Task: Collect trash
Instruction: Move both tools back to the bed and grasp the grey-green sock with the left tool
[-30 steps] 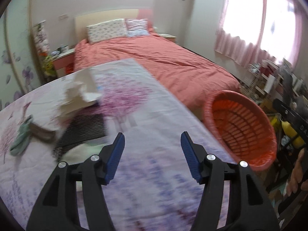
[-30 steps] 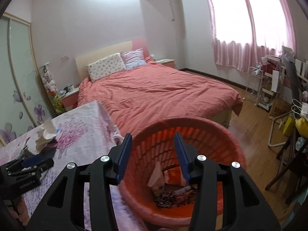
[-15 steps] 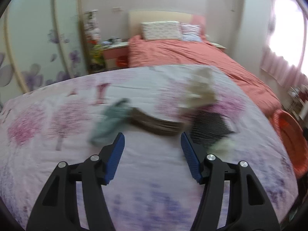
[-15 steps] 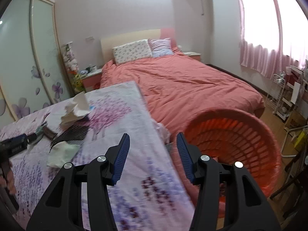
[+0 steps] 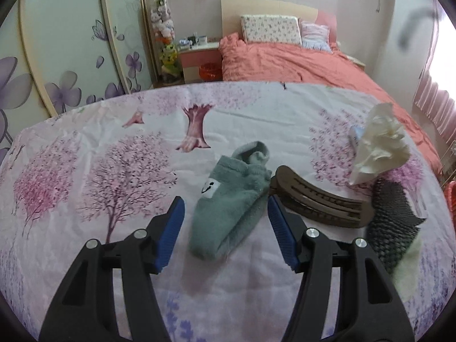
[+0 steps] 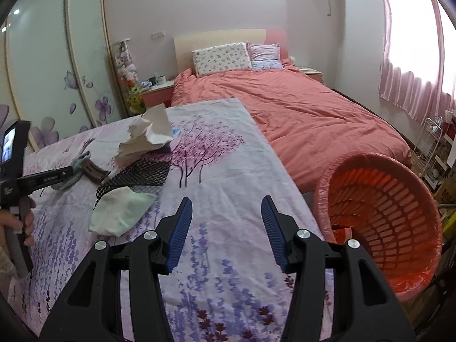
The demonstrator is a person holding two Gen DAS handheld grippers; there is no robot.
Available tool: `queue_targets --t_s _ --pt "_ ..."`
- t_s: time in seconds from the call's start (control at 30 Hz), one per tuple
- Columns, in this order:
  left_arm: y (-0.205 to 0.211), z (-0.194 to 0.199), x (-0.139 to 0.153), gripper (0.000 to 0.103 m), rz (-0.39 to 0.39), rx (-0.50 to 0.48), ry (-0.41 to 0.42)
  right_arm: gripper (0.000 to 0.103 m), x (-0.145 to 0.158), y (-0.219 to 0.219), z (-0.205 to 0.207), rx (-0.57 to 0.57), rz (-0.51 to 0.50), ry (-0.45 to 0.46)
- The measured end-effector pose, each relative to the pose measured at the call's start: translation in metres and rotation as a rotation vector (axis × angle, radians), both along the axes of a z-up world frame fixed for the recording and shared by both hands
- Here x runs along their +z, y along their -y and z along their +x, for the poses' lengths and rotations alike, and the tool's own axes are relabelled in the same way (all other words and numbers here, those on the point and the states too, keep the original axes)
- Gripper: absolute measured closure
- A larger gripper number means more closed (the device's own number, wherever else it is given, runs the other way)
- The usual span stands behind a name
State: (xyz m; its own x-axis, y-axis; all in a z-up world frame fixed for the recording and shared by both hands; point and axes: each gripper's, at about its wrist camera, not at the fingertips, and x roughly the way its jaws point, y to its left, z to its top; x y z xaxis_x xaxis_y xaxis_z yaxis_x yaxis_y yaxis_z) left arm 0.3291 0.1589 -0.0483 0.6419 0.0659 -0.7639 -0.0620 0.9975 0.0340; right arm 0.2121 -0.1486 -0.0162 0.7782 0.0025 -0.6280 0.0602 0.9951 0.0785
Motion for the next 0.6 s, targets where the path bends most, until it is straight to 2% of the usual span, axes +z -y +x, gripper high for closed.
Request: queue_targets --t_s 0.13,0.23,0.4,0.47,0.6 --pt "-0.001 0.013 -0.014 0.043 -0.013 0.011 -0.036 0.052 -0.002 -0.005 0.001 0.008 -0.002 -0.01" --pt "-0.002 0.017 -0.017 0.048 -0.041 0.011 -0.041 0.052 -0.003 -0.007 0.002 0.012 0.002 -0.016" --pt "-0.001 0.023 -0.017 0.068 -0.06 0.014 -0.03 0.052 -0.006 -0.011 0.003 0.024 0.009 -0.029" --pt "-0.003 0.025 -0.016 0.087 -0.074 0.017 -0.027 0.052 -0.006 -0.014 0.003 0.029 0.01 -0.032" --pt "-0.015 0.017 -0.012 0.091 -0.094 0.042 -0.015 0.052 -0.006 -0.02 0.002 0.044 0.012 -0.033"
